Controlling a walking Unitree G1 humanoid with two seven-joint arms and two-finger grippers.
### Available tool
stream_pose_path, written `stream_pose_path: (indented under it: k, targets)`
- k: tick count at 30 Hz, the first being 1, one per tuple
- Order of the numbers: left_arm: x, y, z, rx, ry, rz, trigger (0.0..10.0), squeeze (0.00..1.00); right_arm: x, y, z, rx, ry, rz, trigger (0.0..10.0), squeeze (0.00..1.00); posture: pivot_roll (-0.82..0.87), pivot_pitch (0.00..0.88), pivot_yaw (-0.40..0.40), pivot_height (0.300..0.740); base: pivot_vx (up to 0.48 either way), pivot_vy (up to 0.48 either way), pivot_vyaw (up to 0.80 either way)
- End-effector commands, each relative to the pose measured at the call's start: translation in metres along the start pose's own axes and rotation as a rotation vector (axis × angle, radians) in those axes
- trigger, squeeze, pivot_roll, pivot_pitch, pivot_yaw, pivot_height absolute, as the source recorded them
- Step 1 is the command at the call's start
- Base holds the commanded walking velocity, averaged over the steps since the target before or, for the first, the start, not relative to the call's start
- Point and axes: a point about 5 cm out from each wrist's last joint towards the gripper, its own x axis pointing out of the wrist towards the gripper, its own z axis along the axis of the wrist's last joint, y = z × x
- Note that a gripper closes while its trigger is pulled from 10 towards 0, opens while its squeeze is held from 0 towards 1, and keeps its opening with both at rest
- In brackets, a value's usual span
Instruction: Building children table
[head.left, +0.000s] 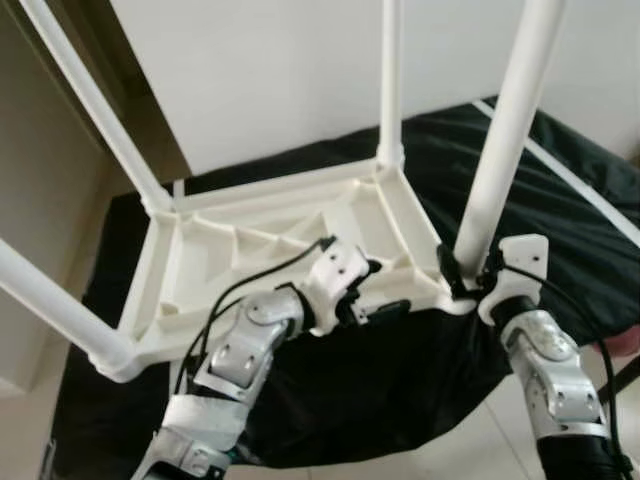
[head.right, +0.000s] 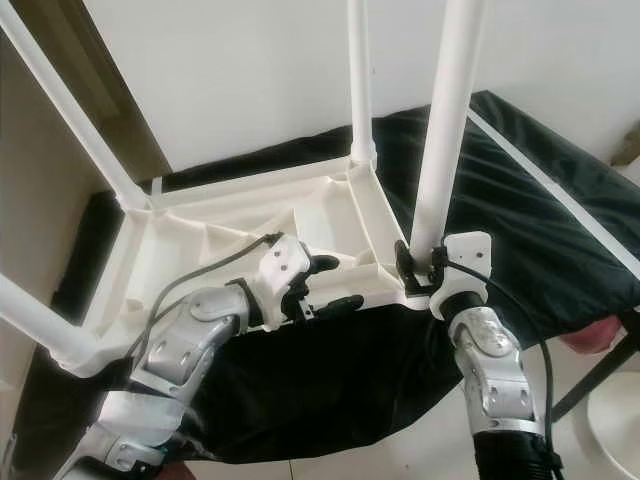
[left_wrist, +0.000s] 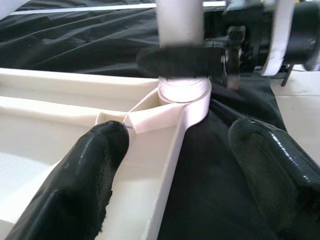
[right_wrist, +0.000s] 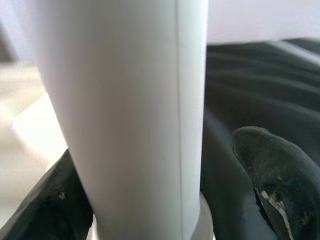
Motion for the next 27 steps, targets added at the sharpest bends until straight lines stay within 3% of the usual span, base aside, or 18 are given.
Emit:
stream_pose_path:
  k: [1,10,11,14,15,17,18,20,27]
  targets:
    - [0.0,-0.002,-0.001,0.003,0.001,-0.029,10.0,0.0,0.007,0.005,-0.001,-0.002,-0.001,0.1,10.0,0.0,-0.08,0.0,0.15,0.74,0.0,0.0,0.0]
    - [0.004,-0.001,-0.001,0.0,-0.01,-0.018,10.0,0.0,0.023,0.008,0.004,-0.061,0.019,0.286,9.8,0.0,-0.09,0.0,0.121,0.74,0.0,0.0,0.0]
    - [0.004,-0.002,-0.001,-0.002,-0.013,-0.017,10.0,0.0,0.025,0.008,0.004,-0.063,0.021,0.299,8.8,0.0,-0.08,0.0,0.119,0.74,0.0,0.0,0.0]
    - [0.005,-0.003,-0.001,-0.003,-0.015,-0.017,10.0,0.0,0.027,0.007,0.005,-0.073,0.018,0.312,8.1,0.0,-0.08,0.0,0.116,0.74,0.0,0.0,0.0]
    - [0.005,-0.003,-0.001,-0.004,-0.016,-0.016,10.0,0.0,0.028,0.007,0.006,-0.082,0.018,0.325,4.3,0.0,-0.08,0.0,0.113,0.74,0.0,0.0,0.0]
    - [0.005,-0.004,-0.001,-0.005,-0.016,-0.016,10.0,0.0,0.029,0.006,0.007,-0.093,0.018,0.331,4.3,0.0,-0.08,0.0,0.112,0.74,0.0,0.0,0.0]
    - [0.005,-0.004,-0.002,-0.005,-0.015,-0.013,10.0,0.0,0.029,0.003,0.005,-0.108,0.026,0.336,0.5,0.0,-0.07,0.0,0.108,0.74,0.0,0.0,0.0]
    - [0.003,-0.003,-0.002,-0.006,-0.013,-0.006,10.0,0.0,0.028,0.0,0.001,-0.124,0.04,0.34,0.0,0.0,-0.07,0.0,0.106,0.74,0.0,0.0,0.0]
    - [0.001,-0.003,-0.004,-0.007,-0.01,-0.002,10.0,0.0,0.023,0.001,-0.01,-0.118,0.065,0.356,0.0,0.0,-0.06,0.0,0.104,0.74,0.0,0.0,0.0]
